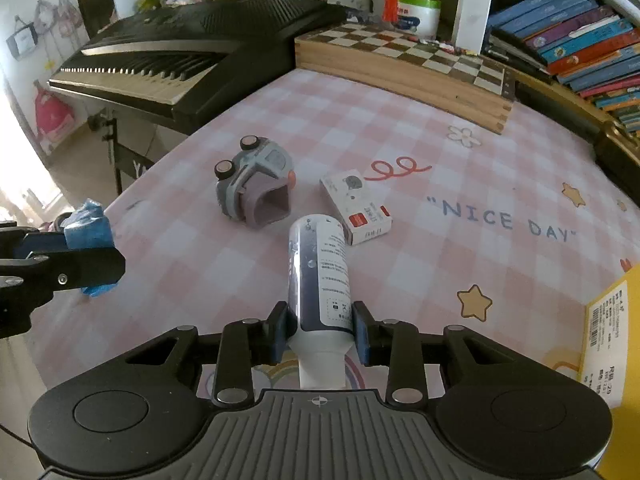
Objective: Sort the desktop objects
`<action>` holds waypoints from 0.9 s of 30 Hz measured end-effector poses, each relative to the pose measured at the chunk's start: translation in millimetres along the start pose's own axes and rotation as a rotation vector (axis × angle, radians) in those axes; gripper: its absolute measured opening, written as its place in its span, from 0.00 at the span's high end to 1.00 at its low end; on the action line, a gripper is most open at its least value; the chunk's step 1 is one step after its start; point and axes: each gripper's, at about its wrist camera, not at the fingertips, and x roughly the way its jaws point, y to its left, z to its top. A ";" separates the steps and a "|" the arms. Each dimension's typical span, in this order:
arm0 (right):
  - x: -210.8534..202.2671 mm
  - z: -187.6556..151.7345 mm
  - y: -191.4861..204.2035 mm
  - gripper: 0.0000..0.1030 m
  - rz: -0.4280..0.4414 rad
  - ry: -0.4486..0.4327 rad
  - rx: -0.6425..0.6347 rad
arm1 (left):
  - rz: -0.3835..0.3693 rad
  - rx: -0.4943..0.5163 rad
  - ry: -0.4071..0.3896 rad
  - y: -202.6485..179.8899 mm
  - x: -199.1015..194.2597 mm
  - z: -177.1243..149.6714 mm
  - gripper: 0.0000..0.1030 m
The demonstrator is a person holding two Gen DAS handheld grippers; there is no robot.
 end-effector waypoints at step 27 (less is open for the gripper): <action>-115.2 -4.5 8.1 0.68 -0.040 -0.258 0.139 | -0.155 0.009 -0.155 -16.7 -77.4 6.1 0.76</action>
